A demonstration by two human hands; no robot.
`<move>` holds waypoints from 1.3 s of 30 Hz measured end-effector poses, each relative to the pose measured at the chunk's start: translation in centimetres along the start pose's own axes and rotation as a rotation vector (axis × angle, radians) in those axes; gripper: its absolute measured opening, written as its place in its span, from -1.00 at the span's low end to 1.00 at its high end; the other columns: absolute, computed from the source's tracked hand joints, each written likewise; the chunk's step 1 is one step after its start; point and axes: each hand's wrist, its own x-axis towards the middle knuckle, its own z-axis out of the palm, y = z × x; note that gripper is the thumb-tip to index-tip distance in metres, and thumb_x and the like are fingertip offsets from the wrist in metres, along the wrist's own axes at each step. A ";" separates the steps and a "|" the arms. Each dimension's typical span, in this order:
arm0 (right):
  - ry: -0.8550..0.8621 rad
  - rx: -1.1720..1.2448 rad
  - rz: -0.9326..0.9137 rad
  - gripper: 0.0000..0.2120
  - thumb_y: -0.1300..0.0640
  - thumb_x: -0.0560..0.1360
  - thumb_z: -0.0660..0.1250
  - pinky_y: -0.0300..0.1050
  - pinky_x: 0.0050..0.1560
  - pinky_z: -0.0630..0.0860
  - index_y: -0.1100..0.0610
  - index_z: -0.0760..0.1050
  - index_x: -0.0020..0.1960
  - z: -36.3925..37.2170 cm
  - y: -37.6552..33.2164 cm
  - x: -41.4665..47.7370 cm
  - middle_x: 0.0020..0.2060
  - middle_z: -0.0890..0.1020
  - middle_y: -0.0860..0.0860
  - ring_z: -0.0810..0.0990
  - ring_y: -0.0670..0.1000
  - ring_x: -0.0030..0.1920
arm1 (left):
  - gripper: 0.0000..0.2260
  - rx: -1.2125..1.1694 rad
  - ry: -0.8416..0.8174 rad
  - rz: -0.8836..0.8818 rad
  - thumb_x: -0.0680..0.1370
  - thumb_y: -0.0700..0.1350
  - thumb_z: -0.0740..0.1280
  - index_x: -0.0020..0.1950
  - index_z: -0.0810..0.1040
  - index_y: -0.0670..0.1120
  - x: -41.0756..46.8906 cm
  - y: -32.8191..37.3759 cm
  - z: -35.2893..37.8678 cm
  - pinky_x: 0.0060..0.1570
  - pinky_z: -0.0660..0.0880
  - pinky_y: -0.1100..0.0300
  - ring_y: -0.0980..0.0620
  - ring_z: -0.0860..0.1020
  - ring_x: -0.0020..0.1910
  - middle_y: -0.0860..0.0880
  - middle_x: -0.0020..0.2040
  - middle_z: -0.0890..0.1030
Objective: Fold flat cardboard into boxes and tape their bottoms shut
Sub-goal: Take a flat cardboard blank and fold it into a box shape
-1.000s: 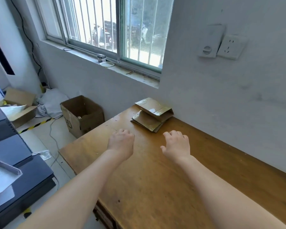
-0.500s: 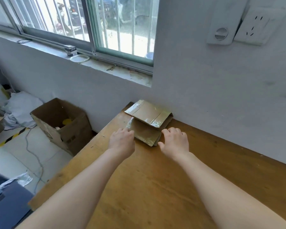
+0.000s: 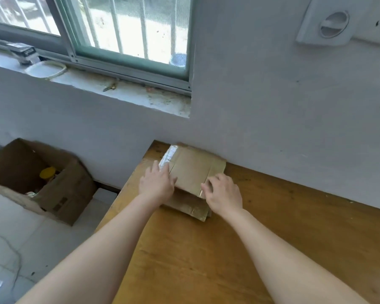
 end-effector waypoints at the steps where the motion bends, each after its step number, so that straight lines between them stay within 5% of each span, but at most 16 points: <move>1: -0.005 0.014 0.020 -0.64 -0.12 0.61 0.12 0.00 0.20 0.41 0.09 0.51 0.20 0.5 0.0 0.1 0.20 0.50 0.03 0.42 0.06 0.25 | -0.53 -0.069 -0.031 -0.022 0.64 0.11 0.07 0.50 0.17 -0.06 0.4 -0.3 0.4 0.28 0.35 -0.09 -0.19 0.29 0.39 -0.18 0.48 0.23; 9: -0.005 0.165 0.194 -0.60 0.02 0.48 0.41 -0.12 0.15 0.44 0.07 0.45 0.28 3.9 -0.3 0.3 0.22 0.36 0.03 0.33 0.05 0.26 | -0.53 -0.199 -0.069 -0.202 0.57 0.16 0.23 0.32 0.34 -0.14 1.8 -1.8 3.6 0.10 0.44 -0.02 -0.16 0.43 0.20 -0.16 0.17 0.53; 13: -0.036 0.146 0.218 -0.40 0.07 0.49 0.41 -0.04 0.32 0.35 0.04 0.28 0.47 5.0 -0.2 0.4 0.44 0.22 0.09 0.20 0.09 0.43 | -0.55 -0.187 -0.067 -0.280 0.51 0.19 0.33 0.19 0.44 -0.13 2.0 -2.0 3.6 0.02 0.47 0.00 -0.12 0.47 0.15 -0.11 0.11 0.55; 18: -0.090 0.197 0.254 -0.42 0.04 0.51 0.39 0.02 0.41 0.26 0.02 0.30 0.48 5.3 0.0 0.4 0.51 0.16 0.09 0.12 0.10 0.50 | -0.63 -0.445 -0.051 -0.299 0.51 0.03 0.40 0.21 0.42 -0.11 2.0 -1.6 3.5 0.05 0.50 -0.03 -0.12 0.51 0.12 -0.10 0.14 0.55; 24: 0.079 0.335 0.364 -0.40 -0.07 0.54 0.33 0.00 0.39 0.27 0.01 0.21 0.51 4.4 0.0 -0.7 0.51 0.15 0.12 0.16 0.12 0.50 | -0.67 -0.791 -0.037 -0.285 0.57 -0.07 0.34 0.29 0.38 -0.10 0.9 -1.3 2.9 0.09 0.52 -0.09 -0.12 0.51 0.15 -0.11 0.23 0.52; 29: 0.199 0.519 0.532 -0.39 -0.12 0.61 0.15 0.05 0.34 0.32 0.09 0.05 0.56 2.4 -0.1 -2.7 0.47 0.30 0.11 0.31 0.14 0.44 | -0.61 -1.014 -0.030 -0.226 0.56 -0.12 0.36 0.35 0.38 -0.09 -1.7 -0.7 2.1 0.18 0.50 -0.13 -0.12 0.49 0.23 -0.11 0.28 0.51; 33: 0.356 0.600 0.614 -0.56 -0.06 0.64 0.10 -0.03 0.03 0.42 0.17 0.27 0.42 0.6 0.3 -5.3 0.14 0.53 0.06 0.52 0.12 0.18 | -0.46 -1.122 -0.040 -0.181 0.56 -0.14 0.36 0.50 0.25 -0.10 -4.6 0.7 1.8 0.34 0.37 -0.11 -0.10 0.37 0.39 -0.11 0.43 0.38; 35: 0.424 0.676 0.621 -0.61 -0.01 0.64 0.12 -0.07 -0.09 0.39 0.16 0.28 0.38 -0.3 0.9 -7.0 -0.04 0.49 -0.02 0.51 0.04 -0.02 | -0.43 -1.135 -0.031 -0.172 0.55 -0.14 0.37 0.51 0.23 -0.10 -6.2 1.5 1.8 0.38 0.32 -0.09 -0.08 0.31 0.42 -0.09 0.46 0.33; 39: 0.545 0.712 0.614 -0.62 0.04 0.63 0.19 -0.10 -0.10 0.39 0.12 0.25 0.40 -1.7 2.5 -10.8 -0.05 0.49 -0.06 0.48 0.00 -0.08 | -0.43 -1.145 -0.029 -0.144 0.55 -0.14 0.37 0.51 0.23 -0.12 -9.7 3.7 2.3 0.37 0.30 0.02 -0.06 0.28 0.44 -0.10 0.47 0.32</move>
